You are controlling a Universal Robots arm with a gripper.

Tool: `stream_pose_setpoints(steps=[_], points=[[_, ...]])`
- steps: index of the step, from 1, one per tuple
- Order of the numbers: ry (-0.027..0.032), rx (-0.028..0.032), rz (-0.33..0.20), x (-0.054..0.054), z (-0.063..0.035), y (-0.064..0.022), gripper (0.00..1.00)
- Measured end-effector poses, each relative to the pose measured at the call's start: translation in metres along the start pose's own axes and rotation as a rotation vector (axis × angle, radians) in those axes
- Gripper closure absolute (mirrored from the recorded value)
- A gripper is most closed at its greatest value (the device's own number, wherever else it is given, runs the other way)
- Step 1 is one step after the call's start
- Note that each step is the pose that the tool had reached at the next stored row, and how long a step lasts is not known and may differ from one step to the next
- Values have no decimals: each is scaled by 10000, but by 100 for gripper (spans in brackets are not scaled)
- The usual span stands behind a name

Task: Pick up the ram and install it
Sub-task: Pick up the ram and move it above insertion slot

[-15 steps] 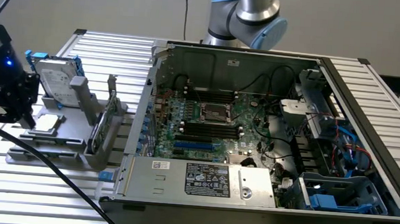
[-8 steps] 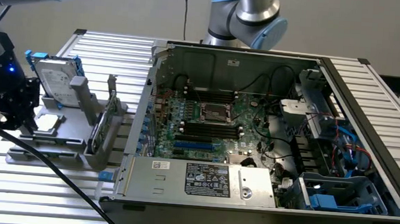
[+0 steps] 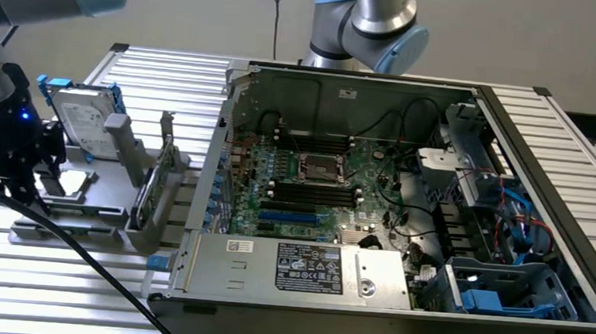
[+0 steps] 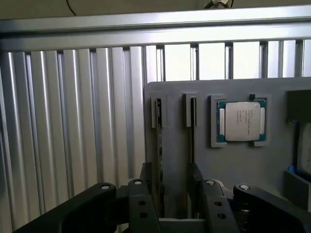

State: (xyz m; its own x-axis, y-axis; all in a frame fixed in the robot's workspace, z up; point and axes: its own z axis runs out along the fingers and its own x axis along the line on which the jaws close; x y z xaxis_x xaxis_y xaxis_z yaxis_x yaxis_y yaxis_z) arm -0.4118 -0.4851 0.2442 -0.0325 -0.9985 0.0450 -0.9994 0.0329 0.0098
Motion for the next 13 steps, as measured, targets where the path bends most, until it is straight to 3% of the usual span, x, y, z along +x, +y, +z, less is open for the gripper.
stream_pose_setpoints(steps=[13], points=[[8,22,-691,82,238,-32,58]])
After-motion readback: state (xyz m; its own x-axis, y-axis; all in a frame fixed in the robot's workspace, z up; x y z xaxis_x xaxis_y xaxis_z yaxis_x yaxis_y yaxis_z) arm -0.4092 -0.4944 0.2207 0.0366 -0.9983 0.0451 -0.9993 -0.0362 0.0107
